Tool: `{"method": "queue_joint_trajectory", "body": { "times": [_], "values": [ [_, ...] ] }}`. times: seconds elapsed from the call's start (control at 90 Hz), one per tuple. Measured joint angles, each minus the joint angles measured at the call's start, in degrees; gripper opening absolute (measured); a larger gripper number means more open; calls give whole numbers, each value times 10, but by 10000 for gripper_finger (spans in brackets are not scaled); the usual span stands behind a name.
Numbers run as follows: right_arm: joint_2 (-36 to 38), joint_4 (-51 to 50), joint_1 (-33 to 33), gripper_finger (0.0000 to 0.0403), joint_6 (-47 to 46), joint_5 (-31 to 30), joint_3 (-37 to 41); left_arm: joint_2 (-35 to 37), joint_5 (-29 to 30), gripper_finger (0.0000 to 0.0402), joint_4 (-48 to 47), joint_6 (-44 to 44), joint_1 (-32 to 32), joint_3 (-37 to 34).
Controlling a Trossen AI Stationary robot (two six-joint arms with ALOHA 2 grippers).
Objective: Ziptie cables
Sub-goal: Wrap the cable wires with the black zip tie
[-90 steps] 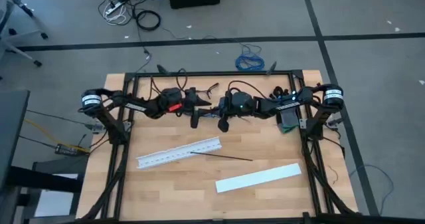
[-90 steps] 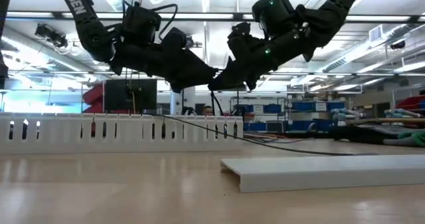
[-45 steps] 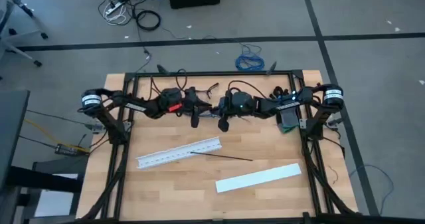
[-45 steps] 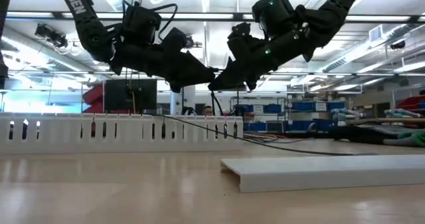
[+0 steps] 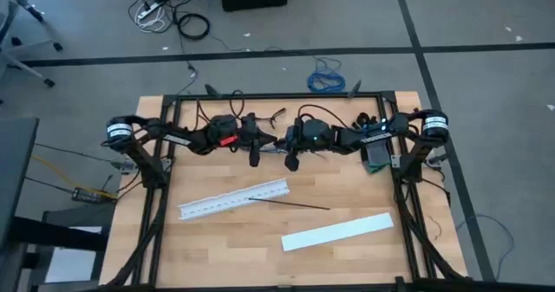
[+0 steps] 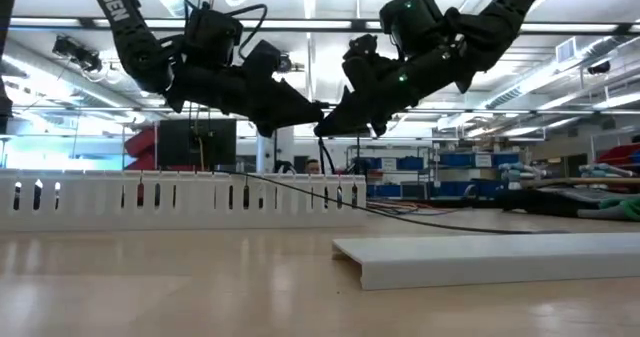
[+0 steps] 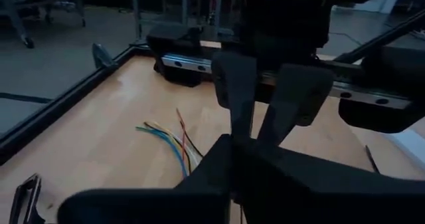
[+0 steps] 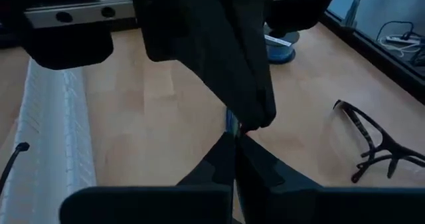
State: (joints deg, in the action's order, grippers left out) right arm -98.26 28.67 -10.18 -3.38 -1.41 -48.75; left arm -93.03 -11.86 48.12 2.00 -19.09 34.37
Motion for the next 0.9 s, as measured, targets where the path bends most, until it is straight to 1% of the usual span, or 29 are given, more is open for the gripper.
{"method": "queue_joint_trajectory", "body": {
  "times": [0.256,0.411,0.9],
  "values": [
    [0,-1,-2,43,0,1,0,0,11,0,2,1,0,0],
    [0,-12,-2,56,-1,1,0,0,11,0,7,1,0,0],
    [0,-16,-2,55,-1,1,0,0,8,0,23,14,0,0]
  ]
}}
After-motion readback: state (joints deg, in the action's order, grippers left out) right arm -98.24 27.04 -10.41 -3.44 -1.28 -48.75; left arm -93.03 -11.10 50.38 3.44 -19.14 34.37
